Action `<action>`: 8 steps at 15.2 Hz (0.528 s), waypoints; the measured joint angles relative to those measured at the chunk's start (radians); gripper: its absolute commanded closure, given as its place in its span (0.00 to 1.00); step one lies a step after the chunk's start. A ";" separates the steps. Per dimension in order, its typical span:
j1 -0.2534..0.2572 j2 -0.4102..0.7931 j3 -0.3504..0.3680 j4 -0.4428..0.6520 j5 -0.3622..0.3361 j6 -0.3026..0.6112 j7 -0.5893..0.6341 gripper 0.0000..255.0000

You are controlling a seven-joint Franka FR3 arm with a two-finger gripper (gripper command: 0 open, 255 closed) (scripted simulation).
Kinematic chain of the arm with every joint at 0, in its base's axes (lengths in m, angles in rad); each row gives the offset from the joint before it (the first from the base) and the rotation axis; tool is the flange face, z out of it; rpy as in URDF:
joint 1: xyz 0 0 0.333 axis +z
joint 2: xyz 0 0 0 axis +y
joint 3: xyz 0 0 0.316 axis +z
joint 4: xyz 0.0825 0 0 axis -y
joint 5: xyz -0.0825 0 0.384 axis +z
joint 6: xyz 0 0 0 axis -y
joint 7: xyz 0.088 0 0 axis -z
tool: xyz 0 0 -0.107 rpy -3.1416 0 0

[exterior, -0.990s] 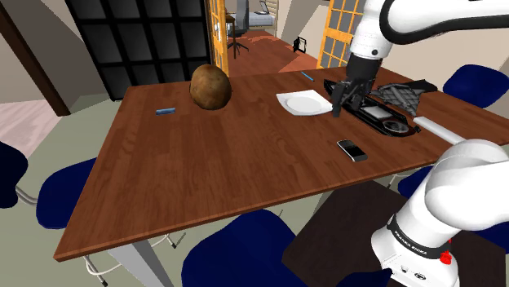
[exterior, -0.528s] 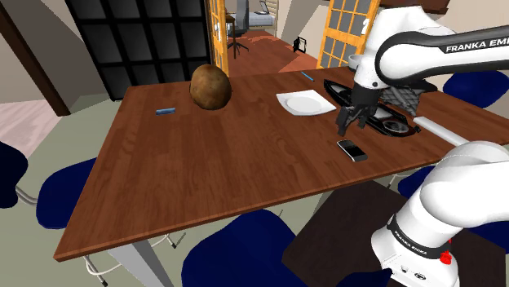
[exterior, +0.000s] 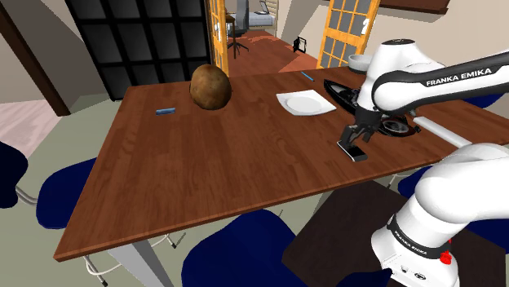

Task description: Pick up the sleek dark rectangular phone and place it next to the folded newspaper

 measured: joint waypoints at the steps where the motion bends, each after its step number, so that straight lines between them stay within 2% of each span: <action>1: -0.002 0.007 -0.001 -0.010 -0.003 0.016 0.002 0.00; 5: -0.012 0.058 -0.014 -0.041 -0.022 0.099 0.004 0.00; 8: -0.013 0.069 -0.015 -0.045 -0.024 0.114 0.005 0.00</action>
